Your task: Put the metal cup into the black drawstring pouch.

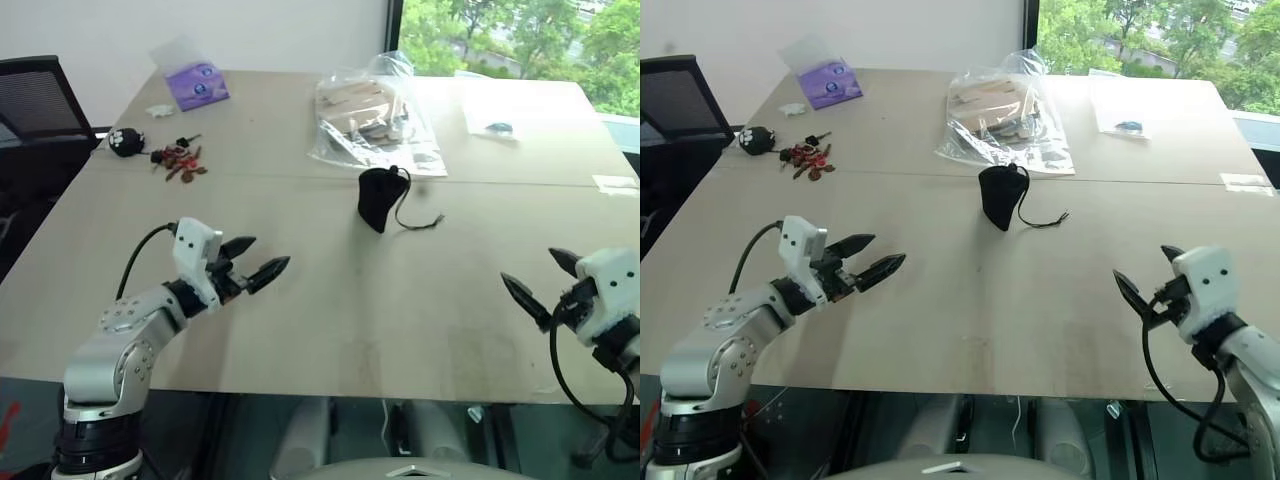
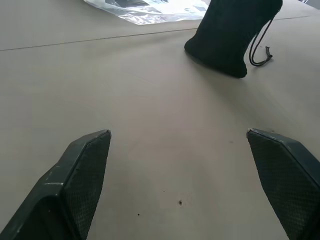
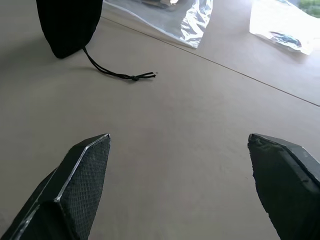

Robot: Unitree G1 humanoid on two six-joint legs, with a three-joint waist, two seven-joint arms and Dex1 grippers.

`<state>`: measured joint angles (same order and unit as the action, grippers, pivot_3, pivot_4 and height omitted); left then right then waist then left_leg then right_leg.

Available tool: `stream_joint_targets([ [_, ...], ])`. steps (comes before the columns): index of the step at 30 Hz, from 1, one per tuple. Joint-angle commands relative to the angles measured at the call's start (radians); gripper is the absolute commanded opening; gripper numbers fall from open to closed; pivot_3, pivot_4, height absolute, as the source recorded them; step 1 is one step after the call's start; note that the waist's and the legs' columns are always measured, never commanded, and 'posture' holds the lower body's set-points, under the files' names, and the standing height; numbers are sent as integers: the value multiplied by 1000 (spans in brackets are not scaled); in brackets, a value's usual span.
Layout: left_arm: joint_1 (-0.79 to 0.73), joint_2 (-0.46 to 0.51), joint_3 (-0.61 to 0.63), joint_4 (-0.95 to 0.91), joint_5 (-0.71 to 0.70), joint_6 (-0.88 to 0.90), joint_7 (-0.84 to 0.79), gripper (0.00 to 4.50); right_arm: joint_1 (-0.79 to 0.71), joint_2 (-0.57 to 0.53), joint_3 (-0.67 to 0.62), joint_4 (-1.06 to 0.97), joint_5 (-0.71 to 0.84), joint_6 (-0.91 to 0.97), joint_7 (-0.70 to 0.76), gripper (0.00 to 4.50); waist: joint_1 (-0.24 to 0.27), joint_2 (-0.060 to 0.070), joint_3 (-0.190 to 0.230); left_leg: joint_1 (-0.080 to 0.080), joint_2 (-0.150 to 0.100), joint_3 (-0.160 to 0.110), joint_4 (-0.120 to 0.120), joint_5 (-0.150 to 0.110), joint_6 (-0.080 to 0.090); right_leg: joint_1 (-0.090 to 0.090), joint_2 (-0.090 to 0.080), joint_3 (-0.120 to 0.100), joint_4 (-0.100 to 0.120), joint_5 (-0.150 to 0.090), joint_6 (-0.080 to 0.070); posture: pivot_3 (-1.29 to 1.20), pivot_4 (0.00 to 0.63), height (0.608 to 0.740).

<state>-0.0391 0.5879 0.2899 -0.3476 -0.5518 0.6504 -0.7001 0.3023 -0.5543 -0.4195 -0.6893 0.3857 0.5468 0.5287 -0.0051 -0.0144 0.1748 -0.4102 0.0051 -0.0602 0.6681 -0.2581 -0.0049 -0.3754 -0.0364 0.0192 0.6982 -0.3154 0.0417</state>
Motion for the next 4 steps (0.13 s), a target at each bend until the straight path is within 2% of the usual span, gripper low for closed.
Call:
stream_joint_targets([
  [1,5,9,36,-57,-31,-12,10,4500,22,5,-43,-4,0,-71,16,4466,-4,0,0,0,0,0,0,0,0,0,0,0,0,0,0,0,150,740],
  [4,7,10,34,-67,-55,9,10,4500,31,5,-45,4,4,-96,23,4466,-6,0,0,1,0,1,0,0,0,0,0,1,0,0,0,0,150,740],
])
